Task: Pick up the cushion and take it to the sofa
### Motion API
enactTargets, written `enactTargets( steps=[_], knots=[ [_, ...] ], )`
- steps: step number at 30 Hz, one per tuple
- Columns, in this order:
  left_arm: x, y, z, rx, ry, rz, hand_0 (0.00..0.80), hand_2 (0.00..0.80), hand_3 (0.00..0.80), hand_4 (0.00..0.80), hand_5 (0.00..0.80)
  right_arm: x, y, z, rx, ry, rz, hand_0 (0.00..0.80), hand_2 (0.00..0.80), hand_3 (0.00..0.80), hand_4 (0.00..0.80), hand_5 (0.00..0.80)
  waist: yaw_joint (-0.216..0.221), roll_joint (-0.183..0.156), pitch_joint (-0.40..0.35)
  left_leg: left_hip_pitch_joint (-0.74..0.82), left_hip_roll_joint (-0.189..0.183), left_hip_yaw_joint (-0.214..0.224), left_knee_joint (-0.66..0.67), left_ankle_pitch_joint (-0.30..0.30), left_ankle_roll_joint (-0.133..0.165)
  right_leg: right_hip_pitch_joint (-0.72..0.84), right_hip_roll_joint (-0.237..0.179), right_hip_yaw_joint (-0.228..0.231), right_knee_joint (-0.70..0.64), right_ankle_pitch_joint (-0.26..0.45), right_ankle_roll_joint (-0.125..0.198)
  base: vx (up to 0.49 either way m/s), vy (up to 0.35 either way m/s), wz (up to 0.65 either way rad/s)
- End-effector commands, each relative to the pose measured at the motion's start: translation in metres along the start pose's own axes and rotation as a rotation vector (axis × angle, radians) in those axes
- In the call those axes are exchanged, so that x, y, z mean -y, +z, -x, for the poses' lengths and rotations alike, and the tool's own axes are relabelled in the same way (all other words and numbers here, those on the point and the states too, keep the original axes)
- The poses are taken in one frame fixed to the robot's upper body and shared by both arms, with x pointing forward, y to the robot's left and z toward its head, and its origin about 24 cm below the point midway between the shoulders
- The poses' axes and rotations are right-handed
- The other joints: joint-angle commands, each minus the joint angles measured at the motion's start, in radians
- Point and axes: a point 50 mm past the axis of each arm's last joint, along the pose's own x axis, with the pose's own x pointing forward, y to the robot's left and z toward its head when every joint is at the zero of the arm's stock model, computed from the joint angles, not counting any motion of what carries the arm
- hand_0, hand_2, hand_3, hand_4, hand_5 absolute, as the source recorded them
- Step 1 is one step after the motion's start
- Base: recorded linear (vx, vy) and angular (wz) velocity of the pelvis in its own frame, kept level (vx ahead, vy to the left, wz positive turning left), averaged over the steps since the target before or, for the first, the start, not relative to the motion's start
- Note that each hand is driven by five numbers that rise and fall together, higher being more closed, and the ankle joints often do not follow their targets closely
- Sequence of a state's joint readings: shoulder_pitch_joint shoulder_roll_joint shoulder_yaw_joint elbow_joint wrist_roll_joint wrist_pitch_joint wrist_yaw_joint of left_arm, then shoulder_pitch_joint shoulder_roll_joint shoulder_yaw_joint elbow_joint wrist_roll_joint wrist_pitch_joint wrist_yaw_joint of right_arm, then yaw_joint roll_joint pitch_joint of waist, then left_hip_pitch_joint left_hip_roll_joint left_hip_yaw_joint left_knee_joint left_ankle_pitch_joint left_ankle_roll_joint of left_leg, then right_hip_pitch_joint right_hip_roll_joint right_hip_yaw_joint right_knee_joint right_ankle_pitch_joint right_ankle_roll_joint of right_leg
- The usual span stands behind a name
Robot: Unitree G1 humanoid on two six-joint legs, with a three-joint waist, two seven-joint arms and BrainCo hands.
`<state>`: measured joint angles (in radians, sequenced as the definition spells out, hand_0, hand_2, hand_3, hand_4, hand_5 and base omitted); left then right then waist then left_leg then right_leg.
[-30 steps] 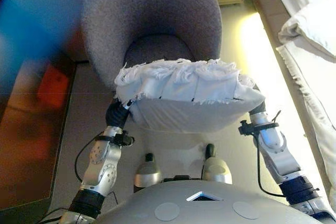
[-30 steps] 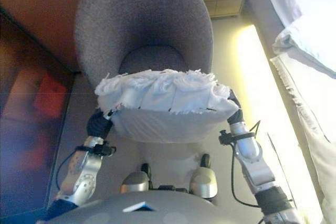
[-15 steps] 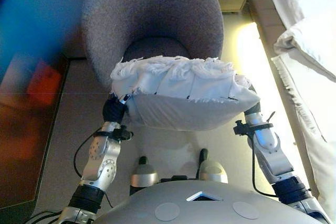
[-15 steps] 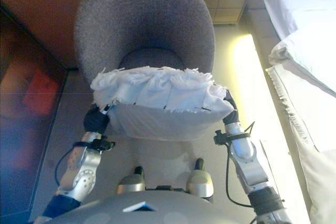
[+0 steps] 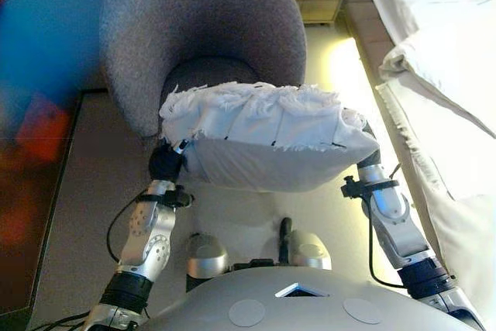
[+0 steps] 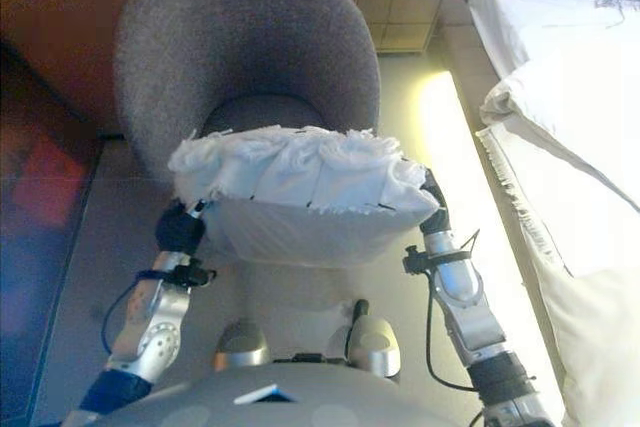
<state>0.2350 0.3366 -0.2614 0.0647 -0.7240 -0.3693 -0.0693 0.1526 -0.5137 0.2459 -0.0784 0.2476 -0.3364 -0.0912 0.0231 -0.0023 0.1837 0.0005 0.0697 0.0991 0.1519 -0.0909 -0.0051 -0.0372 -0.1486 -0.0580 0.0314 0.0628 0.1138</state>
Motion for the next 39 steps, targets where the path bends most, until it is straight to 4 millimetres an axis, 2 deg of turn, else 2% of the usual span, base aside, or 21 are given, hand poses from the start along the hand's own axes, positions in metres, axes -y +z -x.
enactTargets(
  steps=[1, 2, 4, 7, 9, 11, 12, 14, 16, 18, 19, 21, 22, 23, 25, 26, 28, 30, 33, 35, 39],
  knots=[
    [0.04, 0.058, -0.026, 0.328, -0.22, 0.024, 0.8, 0.8, 0.8, 0.8, 0.8, -0.027, 0.059, -0.024, 0.34, 0.109, -0.068, 0.8, 0.8, 0.8, 0.8, 0.8, 0.05, -0.02, 0.036, -0.145, 0.012, -0.006, -0.073, 0.205, -0.084, 0.26, 0.091, -0.009, -0.03, -0.152, -0.043, 0.33, 0.068, -1.02],
    [0.041, 0.058, -0.027, 0.327, -0.221, 0.024, 0.8, 0.8, 0.8, 0.8, 0.8, -0.028, 0.059, -0.024, 0.342, 0.108, -0.067, 0.8, 0.8, 0.8, 0.8, 0.8, 0.056, -0.022, 0.038, -0.146, 0.004, -0.002, -0.098, 0.218, -0.084, 0.277, 0.089, -0.007, -0.035, -0.16, -0.042, 0.414, 0.071, -0.67],
    [0.043, 0.054, -0.024, 0.325, -0.216, 0.032, 0.8, 0.8, 0.8, 0.8, 0.8, -0.029, 0.057, -0.023, 0.339, 0.121, -0.07, 0.8, 0.8, 0.8, 0.8, 0.8, 0.096, -0.01, 0.034, -0.205, 0.003, -0.03, -0.183, 0.314, -0.1, 0.344, 0.109, 0.038, -0.046, -0.204, -0.051, 0.5, 0.102, 0.32],
    [0.043, 0.052, -0.019, 0.34, -0.212, 0.033, 0.8, 0.8, 0.8, 0.8, 0.8, -0.029, 0.057, -0.021, 0.334, 0.146, -0.068, 0.8, 0.8, 0.8, 0.8, 0.8, 0.127, -0.008, 0.031, -0.261, 0.034, -0.044, -0.2, 0.354, -0.115, 0.39, 0.105, 0.069, -0.025, -0.273, -0.055, 0.469, 0.143, 0.02],
    [0.042, 0.054, -0.017, 0.352, -0.209, 0.035, 0.8, 0.8, 0.8, 0.8, 0.8, -0.028, 0.059, -0.022, 0.338, 0.158, -0.07, 0.8, 0.8, 0.8, 0.8, 0.8, 0.138, -0.011, 0.03, -0.275, 0.059, -0.054, -0.197, 0.354, -0.119, 0.406, 0.089, 0.078, 0.0, -0.312, -0.047, 0.519, 0.198, 0.17],
    [0.039, 0.056, -0.018, 0.365, -0.204, 0.027, 0.8, 0.8, 0.8, 0.8, 0.8, -0.026, 0.062, -0.023, 0.352, 0.169, -0.076, 0.8, 0.8, 0.8, 0.8, 0.8, 0.14, -0.018, 0.03, -0.286, 0.085, -0.041, -0.161, 0.326, -0.116, 0.412, 0.064, 0.072, 0.03, -0.344, -0.034, 0.521, 0.218, -0.04],
    [0.037, 0.057, -0.022, 0.353, -0.192, 0.025, 0.8, 0.8, 0.8, 0.8, 0.8, -0.024, 0.062, -0.024, 0.347, 0.164, -0.084, 0.8, 0.8, 0.8, 0.8, 0.8, 0.139, -0.025, 0.02, -0.289, 0.088, -0.006, -0.129, 0.292, -0.102, 0.422, 0.039, 0.052, 0.061, -0.355, -0.016, 0.608, 0.222, -0.5],
    [0.034, 0.057, -0.025, 0.324, -0.192, 0.011, 0.8, 0.8, 0.8, 0.8, 0.8, -0.021, 0.06, -0.023, 0.327, 0.142, -0.114, 0.8, 0.8, 0.8, 0.8, 0.8, 0.151, -0.054, -0.011, -0.297, 0.056, -0.003, -0.072, 0.249, -0.067, 0.455, -0.004, 0.038, 0.114, -0.306, 0.026, 0.613, 0.187, -0.52],
    [0.039, 0.055, -0.023, 0.309, -0.246, -0.03, 0.8, 0.8, 0.8, 0.8, 0.8, -0.021, 0.061, -0.021, 0.327, 0.113, -0.134, 0.8, 0.8, 0.8, 0.8, 0.8, 0.163, -0.084, -0.044, -0.301, 0.009, -0.001, -0.03, 0.199, -0.018, 0.439, -0.045, 0.036, 0.213, -0.161, 0.071, 0.479, 0.164, -0.38],
    [0.042, 0.053, -0.02, 0.295, -0.263, -0.038, 0.8, 0.8, 0.8, 0.8, 0.8, -0.024, 0.062, -0.021, 0.335, 0.093, -0.132, 0.8, 0.8, 0.8, 0.8, 0.8, 0.165, -0.084, -0.063, -0.273, -0.011, -0.006, -0.037, 0.179, 0.007, 0.393, -0.062, 0.038, 0.334, -0.055, 0.089, 0.483, 0.233, -0.01],
    [0.042, 0.053, -0.022, 0.286, -0.265, -0.036, 0.8, 0.8, 0.8, 0.8, 0.8, -0.027, 0.062, -0.022, 0.336, 0.081, -0.131, 0.8, 0.8, 0.8, 0.8, 0.8, 0.166, -0.072, -0.073, -0.243, -0.026, -0.018, -0.047, 0.167, 0.021, 0.361, -0.062, 0.032, 0.419, -0.007, 0.093, 0.524, 0.267, 0.07],
    [0.043, 0.055, -0.027, 0.284, -0.264, -0.043, 0.8, 0.8, 0.8, 0.8, 0.8, -0.033, 0.061, -0.023, 0.335, 0.073, -0.138, 0.8, 0.8, 0.8, 0.8, 0.8, 0.153, -0.057, -0.084, -0.199, -0.051, -0.03, -0.06, 0.146, 0.037, 0.288, -0.044, 0.036, 0.501, 0.033, 0.085, 0.444, 0.203, 0.21],
    [0.043, 0.056, -0.029, 0.283, -0.257, -0.042, 0.8, 0.8, 0.8, 0.8, 0.8, -0.036, 0.06, -0.024, 0.331, 0.072, -0.139, 0.8, 0.8, 0.8, 0.8, 0.8, 0.144, -0.04, -0.089, -0.18, -0.049, -0.041, -0.071, 0.141, 0.043, 0.23, -0.008, 0.044, 0.5, 0.047, 0.075, 0.386, 0.129, 0.28],
    [0.043, 0.056, -0.03, 0.28, -0.253, -0.038, 0.8, 0.8, 0.8, 0.8, 0.8, -0.037, 0.06, -0.024, 0.326, 0.069, -0.139, 0.8, 0.8, 0.8, 0.8, 0.8, 0.129, -0.05, -0.083, -0.155, -0.075, -0.051, -0.08, 0.132, 0.047, 0.197, -0.003, 0.033, 0.497, 0.015, 0.072, 0.333, 0.092, 0.19],
    [0.042, 0.057, -0.031, 0.277, -0.263, -0.045, 0.8, 0.8, 0.8, 0.8, 0.8, -0.038, 0.058, -0.024, 0.324, 0.061, -0.139, 0.8, 0.8, 0.8, 0.8, 0.8, 0.107, -0.041, -0.07, -0.105, -0.093, -0.078, -0.104, 0.125, 0.047, 0.107, 0.02, -0.012, 0.421, -0.029, 0.05, 0.334, 0.027, 0.21],
    [0.042, 0.057, -0.032, 0.277, -0.267, -0.048, 0.8, 0.8, 0.8, 0.8, 0.8, -0.037, 0.058, -0.024, 0.33, 0.055, -0.14, 0.8, 0.8, 0.8, 0.8, 0.8, 0.093, -0.035, -0.059, -0.071, -0.096, -0.101, -0.121, 0.12, 0.043, 0.06, 0.015, -0.04, 0.371, -0.048, 0.038, 0.311, -0.054, 0.28],
    [0.042, 0.057, -0.032, 0.277, -0.27, -0.052, 0.8, 0.8, 0.8, 0.8, 0.8, -0.035, 0.058, -0.024, 0.343, 0.055, -0.14, 0.8, 0.8, 0.8, 0.8, 0.8, 0.065, -0.031, -0.037, -0.016, -0.104, -0.139, -0.149, 0.108, 0.034, 0.003, 0.014, -0.066, 0.274, -0.052, 0.024, 0.247, -0.098, 0.3],
    [0.041, 0.057, -0.029, 0.277, -0.27, -0.045, 0.8, 0.8, 0.8, 0.8, 0.8, -0.032, 0.057, -0.022, 0.343, 0.06, -0.137, 0.8, 0.8, 0.8, 0.8, 0.8, 0.03, -0.036, -0.022, 0.036, -0.111, -0.161, -0.172, 0.083, 0.024, -0.031, -0.009, -0.058, 0.134, -0.008, 0.03, 0.293, -0.113, 0.52],
    [0.045, 0.053, -0.024, 0.277, -0.292, -0.043, 0.8, 0.8, 0.8, 0.8, 0.8, -0.033, 0.055, -0.024, 0.33, 0.051, -0.127, 0.8, 0.8, 0.8, 0.8, 0.8, -0.003, -0.04, -0.021, 0.105, -0.109, -0.197, -0.202, 0.04, 0.018, -0.048, -0.025, 0.003, 0.038, 0.077, 0.048, 0.277, -0.089, 0.6],
    [0.047, 0.051, -0.024, 0.276, -0.299, -0.041, 0.8, 0.8, 0.8, 0.8, 0.8, -0.031, 0.054, -0.027, 0.326, 0.044, -0.122, 0.8, 0.8, 0.8, 0.8, 0.8, -0.006, -0.036, -0.028, 0.12, -0.1, -0.217, -0.212, 0.033, 0.021, -0.037, -0.012, 0.027, 0.047, 0.045, 0.048, 0.182, -0.043, 0.77],
    [0.047, 0.047, -0.025, 0.27, -0.271, -0.027, 0.8, 0.8, 0.8, 0.8, 0.8, -0.029, 0.053, -0.029, 0.312, 0.06, -0.111, 0.8, 0.8, 0.8, 0.8, 0.8, 0.005, -0.047, -0.057, 0.12, -0.095, -0.226, -0.222, 0.04, 0.012, 0.031, -0.013, 0.01, -0.037, 0.028, 0.046, 0.148, -0.065, 0.4]
  ],
)
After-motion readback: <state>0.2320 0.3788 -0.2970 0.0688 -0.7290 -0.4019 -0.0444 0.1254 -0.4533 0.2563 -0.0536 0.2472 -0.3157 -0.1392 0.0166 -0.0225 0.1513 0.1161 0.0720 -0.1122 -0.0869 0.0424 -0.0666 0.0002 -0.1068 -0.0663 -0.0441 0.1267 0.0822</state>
